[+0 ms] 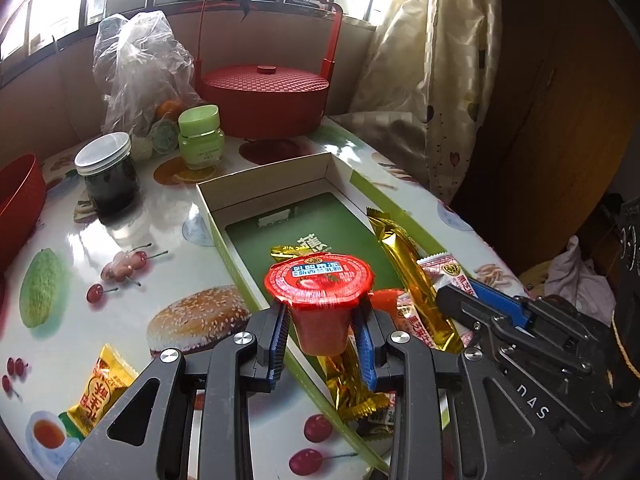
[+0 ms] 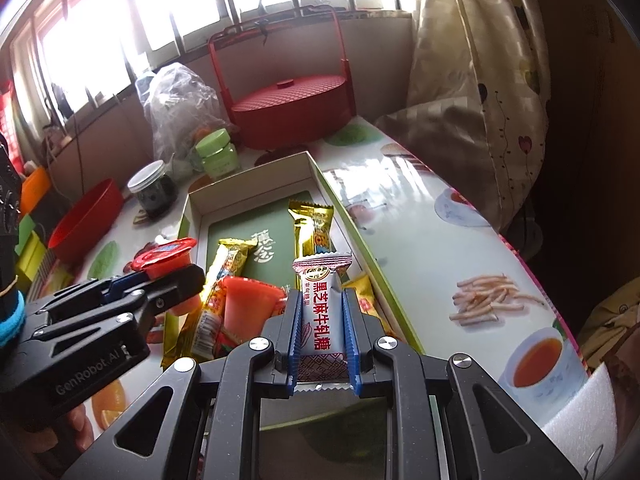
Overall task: Organize snacks
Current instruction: 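Carry the jelly cup and milk candy over the green gift box with both tools, then lower and release the jelly cup and milk candy into the green box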
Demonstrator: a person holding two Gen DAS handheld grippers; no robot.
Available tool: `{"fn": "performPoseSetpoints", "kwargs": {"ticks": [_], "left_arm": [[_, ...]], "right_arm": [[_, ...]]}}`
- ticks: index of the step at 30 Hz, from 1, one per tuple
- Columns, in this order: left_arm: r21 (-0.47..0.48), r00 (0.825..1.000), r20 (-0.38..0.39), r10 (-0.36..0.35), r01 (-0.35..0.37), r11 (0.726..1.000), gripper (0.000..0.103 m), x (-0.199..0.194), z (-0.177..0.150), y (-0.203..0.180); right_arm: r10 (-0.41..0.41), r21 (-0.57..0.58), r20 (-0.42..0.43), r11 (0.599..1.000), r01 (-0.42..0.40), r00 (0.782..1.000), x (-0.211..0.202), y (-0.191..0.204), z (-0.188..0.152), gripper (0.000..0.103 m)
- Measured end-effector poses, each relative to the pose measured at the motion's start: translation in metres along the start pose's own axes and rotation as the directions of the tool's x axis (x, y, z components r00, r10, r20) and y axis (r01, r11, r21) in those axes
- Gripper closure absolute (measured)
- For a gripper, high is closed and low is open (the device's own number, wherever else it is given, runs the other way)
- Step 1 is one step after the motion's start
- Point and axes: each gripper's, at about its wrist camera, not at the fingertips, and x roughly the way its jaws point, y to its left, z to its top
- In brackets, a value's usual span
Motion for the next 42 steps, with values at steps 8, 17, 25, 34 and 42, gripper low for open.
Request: {"fn": "performPoseSetpoints", "kwargs": {"ticks": [8, 17, 25, 34, 42], "left_arm": [[0.010, 1.000, -0.009, 0.009, -0.009, 1.000, 0.072, 0.009, 0.007, -0.001], [0.010, 1.000, -0.021, 0.009, -0.008, 1.000, 0.072, 0.020, 0.013, 0.001], [-0.009, 1.000, -0.029, -0.007, 0.007, 1.000, 0.072, 0.023, 0.014, 0.000], [-0.020, 1.000, -0.019, -0.004, 0.004, 1.000, 0.060, 0.016, 0.012, 0.003], [-0.019, 1.000, 0.022, -0.020, 0.021, 1.000, 0.060, -0.013, 0.007, 0.002]], "right_arm": [[-0.003, -0.011, -0.003, 1.000, 0.003, 1.000, 0.010, 0.000, 0.005, 0.084], [-0.002, -0.007, 0.000, 1.000, 0.002, 1.000, 0.017, -0.002, 0.010, 0.084], [0.018, -0.008, -0.005, 1.000, -0.018, 1.000, 0.023, -0.002, 0.012, 0.082], [0.012, -0.004, -0.002, 1.000, -0.012, 1.000, 0.019, -0.002, 0.010, 0.071], [0.018, 0.014, 0.029, 1.000, -0.019, 0.999, 0.002, -0.003, 0.006, 0.065]]}}
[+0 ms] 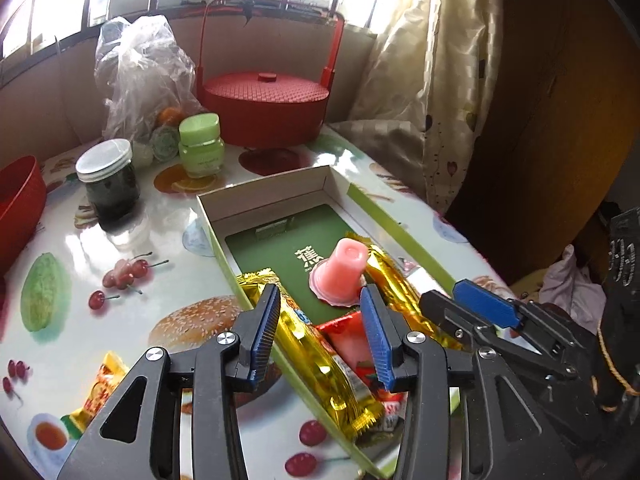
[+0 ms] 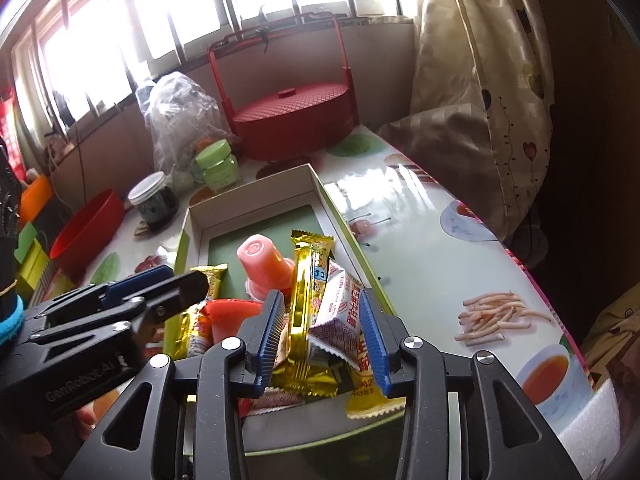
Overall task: Organize snacks
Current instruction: 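Lower and release the jelly cup and milk candy into the green box, then grasp a yellow candy with the left tool while the right tool grasps a dark-wrapped candy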
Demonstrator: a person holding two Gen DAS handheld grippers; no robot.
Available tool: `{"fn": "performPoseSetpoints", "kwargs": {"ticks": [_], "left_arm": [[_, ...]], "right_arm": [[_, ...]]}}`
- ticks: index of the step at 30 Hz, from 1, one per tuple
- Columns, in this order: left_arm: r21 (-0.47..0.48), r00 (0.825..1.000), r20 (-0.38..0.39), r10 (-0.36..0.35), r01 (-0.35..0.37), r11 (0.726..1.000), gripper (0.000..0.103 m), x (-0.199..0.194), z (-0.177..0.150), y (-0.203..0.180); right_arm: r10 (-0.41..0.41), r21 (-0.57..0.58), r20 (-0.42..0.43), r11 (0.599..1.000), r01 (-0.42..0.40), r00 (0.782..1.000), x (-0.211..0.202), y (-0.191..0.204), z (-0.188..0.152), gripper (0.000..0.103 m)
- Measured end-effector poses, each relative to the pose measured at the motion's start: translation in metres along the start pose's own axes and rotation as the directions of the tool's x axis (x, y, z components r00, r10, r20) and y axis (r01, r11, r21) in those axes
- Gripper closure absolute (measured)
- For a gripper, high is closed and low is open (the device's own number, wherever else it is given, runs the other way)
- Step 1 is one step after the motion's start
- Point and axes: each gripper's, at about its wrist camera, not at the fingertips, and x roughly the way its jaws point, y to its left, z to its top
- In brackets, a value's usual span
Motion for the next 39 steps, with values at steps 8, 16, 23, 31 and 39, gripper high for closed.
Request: {"fn": "performPoseSetpoints", "kwargs": {"ticks": [8, 16, 23, 31, 39], "left_arm": [[-0.027, 0.999, 0.046, -0.004, 0.005, 1.000, 0.059, -0.044, -0.016, 0.009], [-0.061, 0.998, 0.064, 0.013, -0.009, 0.998, 0.059, -0.073, -0.034, 0.024], [-0.101, 0.997, 0.078, 0.018, -0.010, 0.995, 0.059, -0.098, -0.055, 0.043], [-0.155, 0.996, 0.077, 0.049, -0.037, 0.987, 0.059, -0.113, -0.074, 0.068], [-0.197, 0.995, 0.075, 0.069, -0.053, 0.979, 0.059, -0.121, -0.088, 0.091]], "right_arm": [[0.038, -0.035, 0.011, 0.999, -0.037, 0.999, -0.031, 0.009, -0.017, 0.064], [0.154, -0.058, -0.007, 0.986, -0.154, 0.988, -0.061, 0.024, -0.045, 0.064], [0.213, -0.116, -0.078, 0.968, -0.221, 0.974, -0.068, 0.041, -0.073, 0.064], [0.230, -0.188, -0.136, 0.949, -0.253, 0.964, -0.061, 0.064, -0.092, 0.062], [0.156, -0.277, -0.175, 0.940, -0.201, 0.972, -0.046, 0.081, -0.099, 0.056]]}}
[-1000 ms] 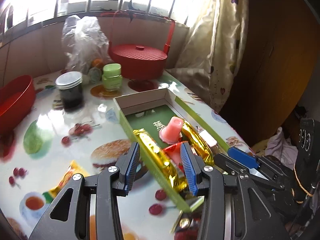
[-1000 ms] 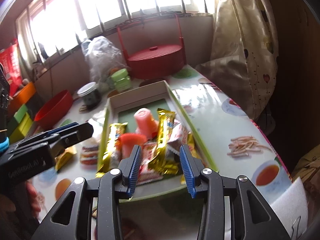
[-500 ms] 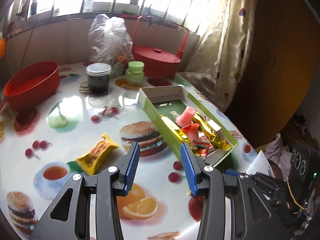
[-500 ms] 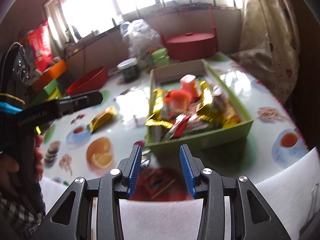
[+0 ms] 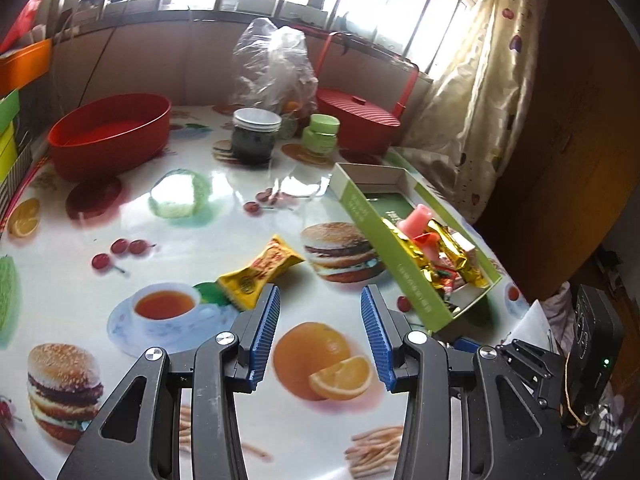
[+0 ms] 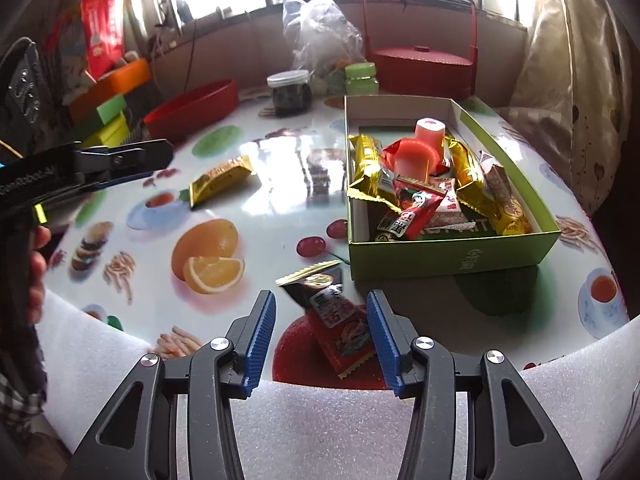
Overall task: Organize snacks
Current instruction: 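Grasp a yellow candy with the left tool while the right tool grasps a dark-wrapped candy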
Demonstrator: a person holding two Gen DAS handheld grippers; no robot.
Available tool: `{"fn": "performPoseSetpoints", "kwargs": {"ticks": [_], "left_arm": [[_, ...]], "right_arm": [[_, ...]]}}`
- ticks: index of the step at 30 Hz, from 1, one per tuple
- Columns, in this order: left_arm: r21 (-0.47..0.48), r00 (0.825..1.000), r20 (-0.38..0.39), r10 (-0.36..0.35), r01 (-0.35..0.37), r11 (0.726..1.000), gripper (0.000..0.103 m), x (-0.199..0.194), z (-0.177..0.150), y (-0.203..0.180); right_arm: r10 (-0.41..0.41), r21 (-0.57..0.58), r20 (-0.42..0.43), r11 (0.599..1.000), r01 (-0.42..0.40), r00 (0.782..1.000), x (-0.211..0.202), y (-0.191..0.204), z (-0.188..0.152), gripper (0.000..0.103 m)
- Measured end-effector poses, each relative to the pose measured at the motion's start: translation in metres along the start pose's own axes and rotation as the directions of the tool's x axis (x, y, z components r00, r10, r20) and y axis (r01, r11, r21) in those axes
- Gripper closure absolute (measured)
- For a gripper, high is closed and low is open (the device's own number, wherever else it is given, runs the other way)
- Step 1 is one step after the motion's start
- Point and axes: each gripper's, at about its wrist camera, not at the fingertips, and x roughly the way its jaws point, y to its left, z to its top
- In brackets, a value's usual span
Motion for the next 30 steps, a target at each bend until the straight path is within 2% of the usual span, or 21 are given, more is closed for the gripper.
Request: {"fn": "performPoseSetpoints", "kwargs": {"ticks": [6, 11, 19, 27, 28, 30], "left_arm": [[-0.024, 1.000, -0.005, 0.013, -0.013, 1.000, 0.059, 0.001, -0.003, 0.016], [-0.035, 1.000, -0.015, 0.017, -0.018, 0.999, 0.059, 0.005, -0.004, 0.024], [-0.013, 0.999, -0.039, 0.022, -0.022, 1.000, 0.059, 0.016, -0.002, 0.031], [0.015, 0.998, -0.067, 0.019, -0.018, 1.000, 0.059, 0.034, 0.011, 0.034], [0.025, 0.998, -0.065, 0.017, -0.016, 1.000, 0.058, 0.035, 0.012, 0.034], [0.054, 0.997, -0.076, 0.026, -0.022, 0.998, 0.048, 0.041, 0.015, 0.032]], "right_arm": [[-0.040, -0.018, -0.034, 0.999, 0.039, 0.999, 0.012, 0.004, -0.003, 0.056], [-0.040, -0.030, -0.042, 0.999, 0.038, 0.998, 0.015, 0.010, 0.000, 0.056], [-0.082, -0.062, -0.039, 0.995, 0.080, 0.996, 0.017, 0.018, 0.000, 0.077], [-0.067, -0.066, -0.033, 0.996, 0.065, 0.997, 0.016, 0.021, 0.000, 0.081], [-0.066, -0.064, -0.031, 0.996, 0.064, 0.997, 0.016, 0.021, 0.000, 0.081], [-0.062, -0.061, -0.025, 0.996, 0.061, 0.998, 0.015, 0.022, 0.000, 0.081]]}}
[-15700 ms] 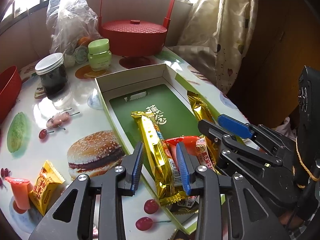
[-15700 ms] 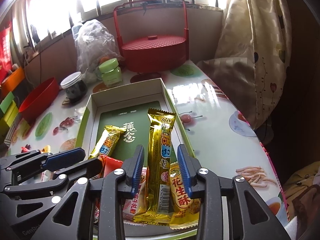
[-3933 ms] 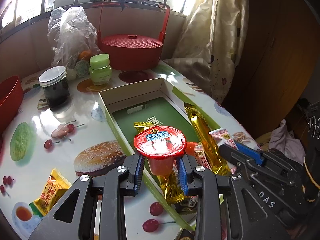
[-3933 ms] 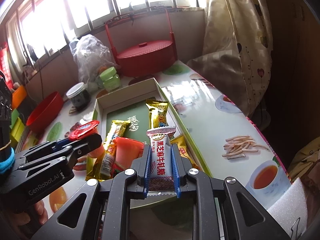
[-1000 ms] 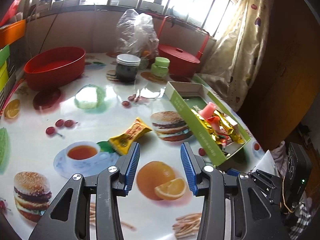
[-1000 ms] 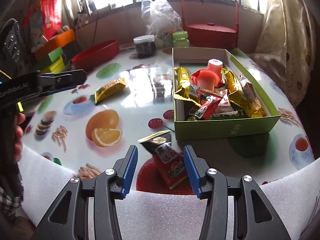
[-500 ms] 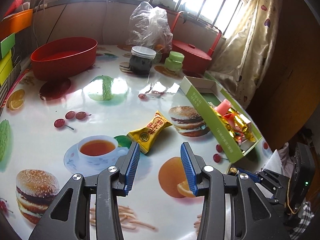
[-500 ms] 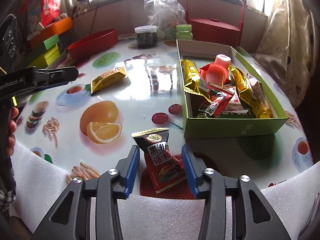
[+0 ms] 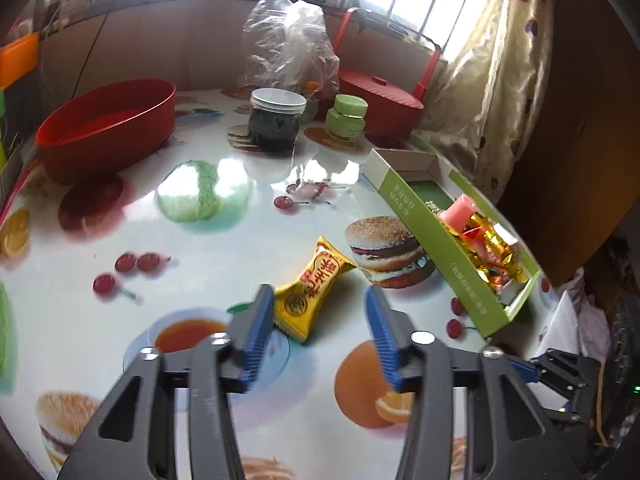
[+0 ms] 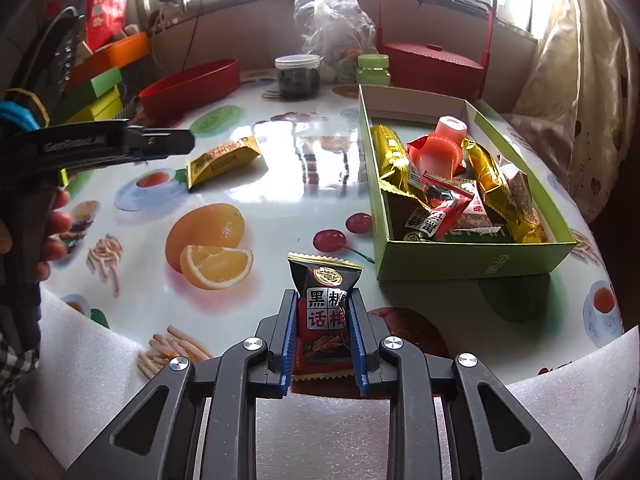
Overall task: Organize snacks
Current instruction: 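Grasp a yellow candy with the left tool while the right tool grasps a dark-wrapped candy, then carry the yellow candy and dark-wrapped candy over the green box with both tools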
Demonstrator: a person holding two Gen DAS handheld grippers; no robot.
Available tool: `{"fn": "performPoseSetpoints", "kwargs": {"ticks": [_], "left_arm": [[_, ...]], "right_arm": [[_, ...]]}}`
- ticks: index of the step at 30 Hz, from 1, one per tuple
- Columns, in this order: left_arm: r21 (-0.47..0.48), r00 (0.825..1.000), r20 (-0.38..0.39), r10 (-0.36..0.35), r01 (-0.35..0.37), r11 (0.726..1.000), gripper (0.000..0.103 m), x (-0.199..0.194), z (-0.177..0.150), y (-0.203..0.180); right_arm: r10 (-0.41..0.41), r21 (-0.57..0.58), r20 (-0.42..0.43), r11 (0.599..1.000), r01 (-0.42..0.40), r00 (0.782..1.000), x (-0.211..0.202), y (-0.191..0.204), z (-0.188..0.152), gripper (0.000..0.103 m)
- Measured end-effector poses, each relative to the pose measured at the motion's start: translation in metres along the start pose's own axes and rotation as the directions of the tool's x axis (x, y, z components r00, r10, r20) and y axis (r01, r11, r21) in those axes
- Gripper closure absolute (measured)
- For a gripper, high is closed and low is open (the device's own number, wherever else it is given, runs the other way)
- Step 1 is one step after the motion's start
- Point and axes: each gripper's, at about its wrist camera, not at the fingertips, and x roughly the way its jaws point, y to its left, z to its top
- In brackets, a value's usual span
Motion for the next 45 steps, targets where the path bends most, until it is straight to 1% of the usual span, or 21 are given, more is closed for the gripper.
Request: {"fn": "performPoseSetpoints", "kwargs": {"ticks": [5, 7, 9, 10, 13, 15, 18, 24, 25, 27, 28, 32, 39, 45], "left_arm": [[0.044, 0.999, -0.035, 0.029, -0.027, 0.999, 0.047, 0.018, 0.007, -0.002], [0.079, 0.998, -0.033, 0.049, -0.046, 0.996, 0.047, 0.023, 0.009, -0.006], [0.097, 0.997, -0.061, 0.040, -0.034, 0.995, 0.047, 0.032, 0.011, -0.007], [0.094, 0.996, -0.078, 0.042, -0.034, 0.995, 0.047, 0.038, 0.011, -0.007], [0.105, 0.995, -0.078, 0.064, -0.055, 0.993, 0.047, 0.044, 0.012, -0.009], [0.104, 0.995, -0.088, 0.048, -0.039, 0.994, 0.047, 0.047, 0.012, -0.010], [0.109, 0.994, -0.095, 0.057, -0.046, 0.993, 0.047, 0.051, 0.012, -0.011], [0.117, 0.993, -0.089, 0.077, -0.067, 0.991, 0.048, 0.054, 0.014, -0.013], [0.118, 0.993, -0.088, 0.082, -0.071, 0.990, 0.049, 0.054, 0.014, -0.013], [0.121, 0.991, -0.084, 0.101, -0.091, 0.989, 0.056, 0.055, 0.014, -0.013], [0.119, 0.991, -0.084, 0.106, -0.096, 0.988, 0.058, 0.055, 0.014, -0.013], [0.113, 0.988, -0.082, 0.127, -0.118, 0.987, 0.076, 0.055, 0.015, -0.010], [0.119, 0.984, -0.074, 0.159, -0.150, 0.982, 0.080, 0.053, 0.013, -0.015], [0.119, 0.987, -0.057, 0.149, -0.141, 0.983, 0.080, 0.043, 0.013, -0.021]], "right_arm": [[0.019, -0.010, 0.013, 1.000, -0.019, 1.000, -0.002, 0.005, 0.001, 0.081], [0.026, -0.008, 0.021, 1.000, -0.026, 0.999, -0.004, 0.006, 0.002, 0.081], [0.027, -0.004, 0.024, 1.000, -0.027, 0.999, -0.005, 0.006, 0.002, 0.081], [0.028, -0.002, 0.024, 1.000, -0.028, 0.999, -0.005, 0.006, 0.002, 0.081], [0.030, 0.004, 0.026, 1.000, -0.030, 0.999, -0.005, 0.004, 0.002, 0.081], [0.031, 0.010, 0.026, 0.999, -0.031, 0.999, -0.005, 0.002, 0.002, 0.081], [0.037, 0.015, 0.026, 0.999, -0.037, 0.999, -0.004, 0.000, 0.003, 0.081], [0.057, 0.016, 0.032, 0.998, -0.057, 0.998, -0.004, 0.000, 0.004, 0.081], [0.060, 0.018, 0.033, 0.998, -0.060, 0.998, -0.004, 0.000, 0.004, 0.081], [0.064, 0.021, 0.035, 0.998, -0.065, 0.997, -0.004, -0.001, 0.003, 0.081], [0.070, 0.024, 0.037, 0.997, -0.070, 0.997, -0.005, -0.002, 0.003, 0.081], [0.075, 0.029, 0.047, 0.997, -0.077, 0.996, -0.006, -0.003, 0.003, 0.081], [0.092, 0.050, 0.058, 0.994, -0.095, 0.994, -0.008, -0.008, 0.002, 0.081], [0.089, 0.056, 0.073, 0.994, -0.094, 0.993, -0.011, -0.009, 0.001, 0.081]]}}
